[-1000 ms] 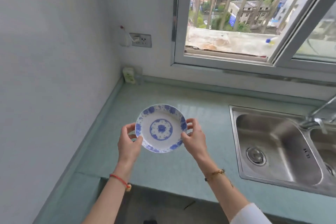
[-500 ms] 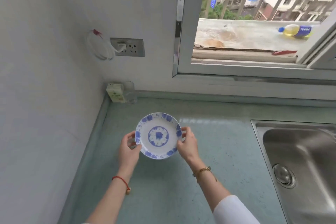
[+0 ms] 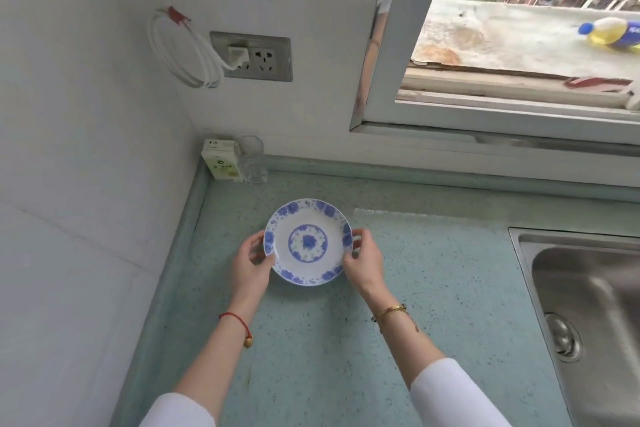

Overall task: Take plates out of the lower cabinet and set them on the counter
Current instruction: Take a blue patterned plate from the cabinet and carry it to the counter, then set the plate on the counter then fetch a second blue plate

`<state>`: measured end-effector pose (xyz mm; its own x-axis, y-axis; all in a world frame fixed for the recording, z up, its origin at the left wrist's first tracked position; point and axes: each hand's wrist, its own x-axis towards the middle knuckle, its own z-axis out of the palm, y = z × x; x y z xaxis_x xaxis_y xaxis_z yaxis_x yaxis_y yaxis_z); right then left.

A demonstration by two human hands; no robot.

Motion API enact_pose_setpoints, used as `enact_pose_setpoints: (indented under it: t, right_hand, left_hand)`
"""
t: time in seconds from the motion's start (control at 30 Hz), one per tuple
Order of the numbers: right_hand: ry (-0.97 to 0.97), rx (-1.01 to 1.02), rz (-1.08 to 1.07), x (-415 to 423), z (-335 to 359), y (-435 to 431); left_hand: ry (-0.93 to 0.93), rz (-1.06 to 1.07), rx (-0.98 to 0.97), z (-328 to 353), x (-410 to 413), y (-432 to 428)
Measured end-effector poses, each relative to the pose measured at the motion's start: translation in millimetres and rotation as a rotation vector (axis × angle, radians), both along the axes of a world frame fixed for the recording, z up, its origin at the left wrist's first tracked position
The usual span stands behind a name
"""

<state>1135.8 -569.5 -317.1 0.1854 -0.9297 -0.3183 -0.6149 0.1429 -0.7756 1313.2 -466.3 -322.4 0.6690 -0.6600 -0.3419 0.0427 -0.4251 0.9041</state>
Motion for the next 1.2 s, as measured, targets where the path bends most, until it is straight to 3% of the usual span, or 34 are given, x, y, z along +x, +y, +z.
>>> enact_pose_setpoints:
  t: [0.4, 0.7, 0.9, 1.2]
  right_hand:
    - [0.046, -0.004, 0.001, -12.6, 27.9, 8.7]
    - [-0.25, -0.026, 0.041, -45.7, 91.5, 48.7]
    - [-0.396, 0.031, 0.246, -80.0, 136.5, 91.5]
    - [-0.552, 0.109, 0.752, -157.5, 179.5, 185.7]
  left_hand:
    - [-0.047, 0.023, 0.077, 23.1, -3.5, 15.7]
    - [-0.164, 0.088, -0.059, 93.9, -52.3, 75.6]
    - [-0.25, 0.202, -0.164, 149.0, -123.4, 127.4]
    - [-0.405, 0.631, -0.258, 193.3, -284.6, 266.7]
